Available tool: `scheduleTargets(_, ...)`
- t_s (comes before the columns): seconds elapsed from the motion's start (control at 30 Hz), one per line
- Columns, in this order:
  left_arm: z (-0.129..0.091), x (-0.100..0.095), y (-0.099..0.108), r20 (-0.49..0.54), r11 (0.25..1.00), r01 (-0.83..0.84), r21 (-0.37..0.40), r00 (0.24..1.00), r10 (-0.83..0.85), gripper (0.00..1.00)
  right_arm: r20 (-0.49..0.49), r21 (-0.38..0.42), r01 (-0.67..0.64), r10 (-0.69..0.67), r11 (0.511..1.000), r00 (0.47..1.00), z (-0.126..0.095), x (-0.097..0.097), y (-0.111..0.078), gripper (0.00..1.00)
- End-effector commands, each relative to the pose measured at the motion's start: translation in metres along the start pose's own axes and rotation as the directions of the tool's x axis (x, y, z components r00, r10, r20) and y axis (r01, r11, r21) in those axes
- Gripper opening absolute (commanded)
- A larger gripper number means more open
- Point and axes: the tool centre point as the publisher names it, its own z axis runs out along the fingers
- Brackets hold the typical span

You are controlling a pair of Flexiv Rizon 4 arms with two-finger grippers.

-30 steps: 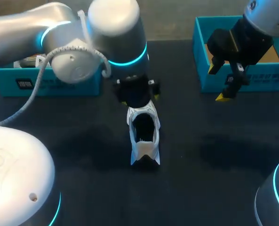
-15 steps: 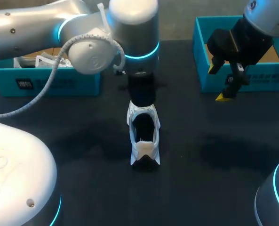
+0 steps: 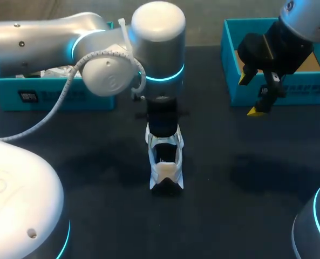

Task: Take the shoe out of the shoebox, open the shoe tongue, remove and reinsert the insole, then place the shoe into the shoebox

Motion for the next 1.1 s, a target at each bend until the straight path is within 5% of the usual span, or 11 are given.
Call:
scheduleTargets(0.03, -0.013, 0.006, -0.002, 0.025, 1.0, 0.014, -0.014, 1.0, -0.014, 0.35, -0.002, 0.003, -0.002, 0.002, 1.0, 1.0, 0.001, -0.001, 0.001, 1.0)
scheduleTargets(0.17, -0.019, 0.004, -0.006, 0.025, 0.998, 0.053, -0.023, 0.998, -0.052, 0.45, -0.002, 0.003, -0.002, 0.002, 1.0, 1.0, 0.001, -0.001, 0.001, 1.0)
scheduleTargets(0.47, 0.0, 0.004, -0.018, 0.001, 0.987, 0.16, -0.006, 0.987, -0.16, 0.39, -0.002, 0.003, -0.002, 0.002, 1.0, 1.0, 0.001, -0.001, 0.001, 1.0)
scheduleTargets(0.67, -0.015, 0.011, -0.022, -0.051, 0.936, 0.346, -0.059, 0.936, -0.349, 0.47, -0.002, 0.003, -0.002, 0.002, 1.0, 1.0, 0.001, -0.001, 0.001, 1.0)
scheduleTargets(0.7, -0.023, 0.016, -0.023, -0.032, 0.901, 0.43, -0.054, 0.901, -0.432, 0.49, -0.002, 0.003, -0.002, 0.002, 1.0, 1.0, 0.001, -0.001, 0.001, 1.0)
scheduleTargets(0.73, -0.028, 0.02, -0.024, -0.027, 0.855, 0.514, -0.071, 0.856, -0.517, 0.63, -0.002, 0.003, -0.002, 0.002, 1.0, 1.0, 0.001, -0.001, 0.001, 1.0)
scheduleTargets(0.77, -0.034, 0.025, -0.028, 0.013, 0.838, 0.545, -0.039, 0.839, -0.545, 1.0, -0.002, 0.003, -0.002, 0.002, 1.0, 1.0, 0.001, -0.001, 0.001, 1.0)
scheduleTargets(1.1, -0.034, 0.025, -0.028, 0.013, 0.838, 0.545, -0.039, 0.839, -0.545, 1.0, -0.002, 0.003, -0.002, 0.002, 1.0, 1.0, 0.001, -0.001, 0.001, 1.0)
